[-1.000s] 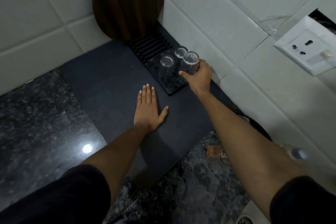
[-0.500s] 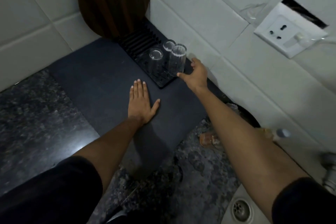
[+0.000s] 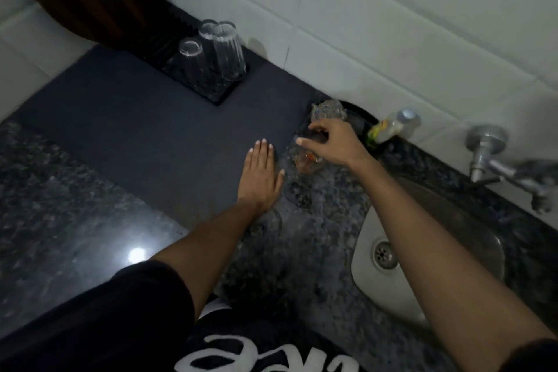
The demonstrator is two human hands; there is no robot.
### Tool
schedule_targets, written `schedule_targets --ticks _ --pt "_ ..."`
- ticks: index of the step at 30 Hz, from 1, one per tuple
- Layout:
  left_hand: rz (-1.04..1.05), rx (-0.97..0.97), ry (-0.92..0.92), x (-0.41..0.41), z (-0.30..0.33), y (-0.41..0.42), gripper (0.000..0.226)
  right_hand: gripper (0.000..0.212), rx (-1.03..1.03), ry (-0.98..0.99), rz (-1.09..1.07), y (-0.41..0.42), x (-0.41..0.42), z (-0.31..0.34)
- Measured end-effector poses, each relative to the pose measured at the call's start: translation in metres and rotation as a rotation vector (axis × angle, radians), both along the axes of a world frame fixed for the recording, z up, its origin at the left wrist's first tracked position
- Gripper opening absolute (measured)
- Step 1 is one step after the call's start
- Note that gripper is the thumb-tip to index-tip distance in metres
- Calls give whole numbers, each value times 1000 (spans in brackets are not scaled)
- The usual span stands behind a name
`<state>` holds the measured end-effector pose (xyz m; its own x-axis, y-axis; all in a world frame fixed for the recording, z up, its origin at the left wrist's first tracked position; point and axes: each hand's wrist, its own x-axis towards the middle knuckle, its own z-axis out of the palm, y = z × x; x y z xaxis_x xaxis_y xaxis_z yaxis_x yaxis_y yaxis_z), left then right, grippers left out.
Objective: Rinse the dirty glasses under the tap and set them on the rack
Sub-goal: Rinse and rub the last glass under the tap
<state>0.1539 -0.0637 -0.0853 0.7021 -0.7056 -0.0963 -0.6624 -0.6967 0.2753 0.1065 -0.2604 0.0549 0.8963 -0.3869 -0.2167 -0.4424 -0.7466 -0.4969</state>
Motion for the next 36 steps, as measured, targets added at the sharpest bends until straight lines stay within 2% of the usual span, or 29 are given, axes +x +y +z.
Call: schedule_targets --ticks 4,6,11,15,18,21,25,28,34,36 --pt "5 62 -69 -8 -2 -2 76 90 49 39 -7 7 -31 -20" --pt "2 82 -85 -8 -1 -3 77 94 83 5 -38 10 -39 -29" --pt "11 113 -97 -11 0 -6 76 77 165 -182 -158 21 -50 -41" --pt "37 78 -24 -14 7 -13 73 73 229 -273 -253 27 -76 -37" --pt "51 -1 52 -30 22 -27 68 75 245 -287 -347 24 -114 -35" --pt "18 -164 72 -63 37 -49 57 76 273 -305 -440 13 -165 -32" --pt "47 -428 88 -131 65 -93 36 61 303 -328 -505 -13 -238 -29" --pt "-52 -564 113 -181 93 -137 37 56 276 -340 -545 -39 -287 -21" --pt "-166 -559 200 -241 132 -221 57 64 227 -434 -669 -87 -346 4" --pt "-186 -544 229 -251 144 -243 52 60 197 -468 -697 -101 -355 14"
